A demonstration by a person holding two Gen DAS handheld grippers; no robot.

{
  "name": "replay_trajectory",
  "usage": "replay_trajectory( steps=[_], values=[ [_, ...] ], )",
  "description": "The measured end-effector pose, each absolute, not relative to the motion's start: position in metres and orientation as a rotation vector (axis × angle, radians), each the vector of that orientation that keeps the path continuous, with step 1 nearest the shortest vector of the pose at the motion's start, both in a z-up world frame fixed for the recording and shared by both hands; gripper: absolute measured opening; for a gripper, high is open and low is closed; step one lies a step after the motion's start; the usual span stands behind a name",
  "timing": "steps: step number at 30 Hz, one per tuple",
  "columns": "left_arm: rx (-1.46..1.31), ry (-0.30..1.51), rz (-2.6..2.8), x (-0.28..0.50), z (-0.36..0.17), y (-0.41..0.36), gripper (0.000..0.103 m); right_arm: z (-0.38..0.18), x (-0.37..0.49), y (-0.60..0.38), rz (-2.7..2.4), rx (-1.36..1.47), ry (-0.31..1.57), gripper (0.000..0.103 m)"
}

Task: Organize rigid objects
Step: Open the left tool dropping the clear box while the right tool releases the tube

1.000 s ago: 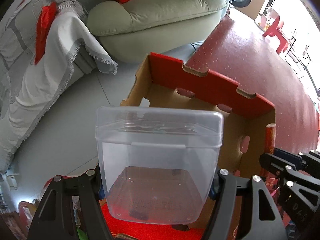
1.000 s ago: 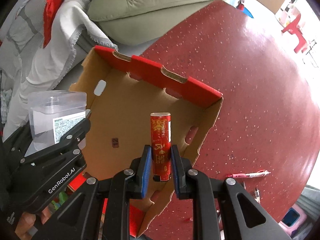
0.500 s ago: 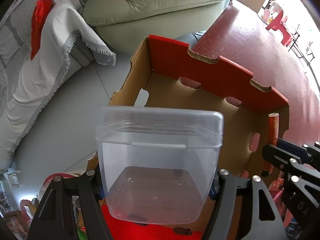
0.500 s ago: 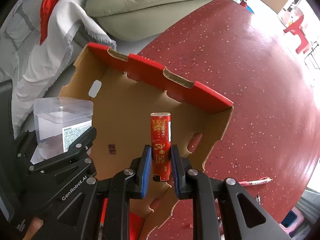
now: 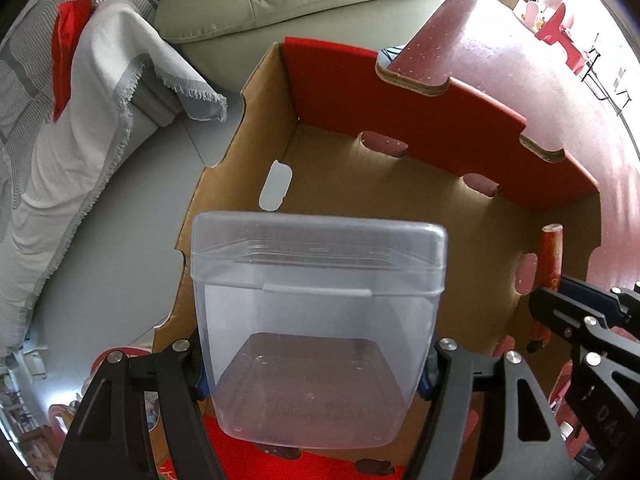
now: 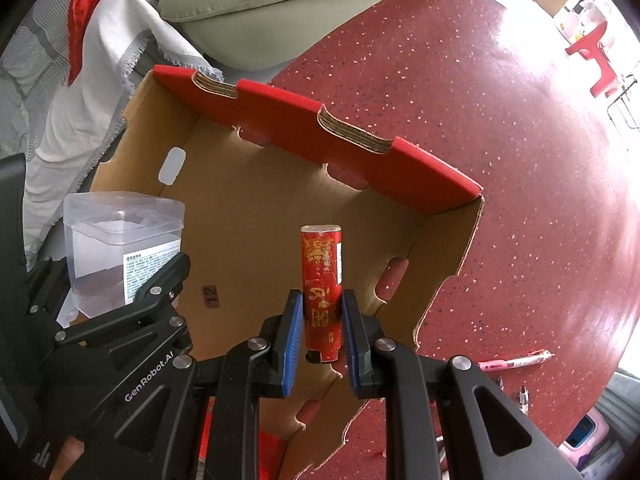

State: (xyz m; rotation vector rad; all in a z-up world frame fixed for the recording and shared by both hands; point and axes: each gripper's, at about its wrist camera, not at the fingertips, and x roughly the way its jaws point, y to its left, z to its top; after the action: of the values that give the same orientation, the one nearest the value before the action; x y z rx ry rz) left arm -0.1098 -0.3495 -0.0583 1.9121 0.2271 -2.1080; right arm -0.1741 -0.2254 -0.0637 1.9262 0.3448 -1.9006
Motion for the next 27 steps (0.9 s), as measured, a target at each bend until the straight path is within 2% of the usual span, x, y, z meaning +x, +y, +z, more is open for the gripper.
replay_trajectory(
  steps=[5,6,8,9,10,11,12,13,17,21,27],
  values=[
    [1.912,0.265,-2.101,-0.11,-0.062,-0.354,0.074,-0.066,-0.174,-0.225,-1.894,1.933,0.337,0.021],
    [1.911,0.284,-2.102,-0.109,-0.061,-0.355,0.076,-0.066,-0.173,-0.225,-1.893,1.935,0.336,0.024],
    [1.905,0.31,-2.1,-0.107,-0.059,-0.359,0.083,-0.061,-0.172,-0.223,-1.91,1.933,0.334,0.052],
    [1.897,0.316,-2.101,-0.105,-0.058,-0.36,0.085,-0.058,-0.172,-0.221,-1.924,1.932,0.333,0.083],
    [1.886,0.328,-2.11,-0.103,-0.056,-0.361,0.087,-0.051,-0.172,-0.217,-1.965,1.913,0.321,0.09],
    [1.88,0.342,-2.116,-0.101,-0.054,-0.362,0.089,-0.045,-0.172,-0.213,-1.985,1.895,0.304,0.09],
    [1.872,0.359,-2.124,-0.098,-0.052,-0.363,0.099,-0.042,-0.173,-0.211,-1.988,1.891,0.292,0.09],
    [1.857,0.392,-2.15,-0.095,-0.048,-0.364,0.103,-0.036,-0.173,-0.207,-1.983,1.892,0.272,0.09],
    [1.833,0.408,-2.215,-0.089,-0.037,-0.36,0.103,-0.015,-0.167,-0.188,-2.005,1.862,0.22,0.09],
    [1.882,0.341,-2.255,-0.086,-0.031,-0.346,0.103,0.003,-0.148,-0.153,-2.066,1.836,0.16,0.09],
    [1.986,0.189,-2.374,-0.07,-0.013,-0.284,0.103,-0.01,-0.105,-0.055,-2.141,2.02,-0.063,0.09]
  ],
)
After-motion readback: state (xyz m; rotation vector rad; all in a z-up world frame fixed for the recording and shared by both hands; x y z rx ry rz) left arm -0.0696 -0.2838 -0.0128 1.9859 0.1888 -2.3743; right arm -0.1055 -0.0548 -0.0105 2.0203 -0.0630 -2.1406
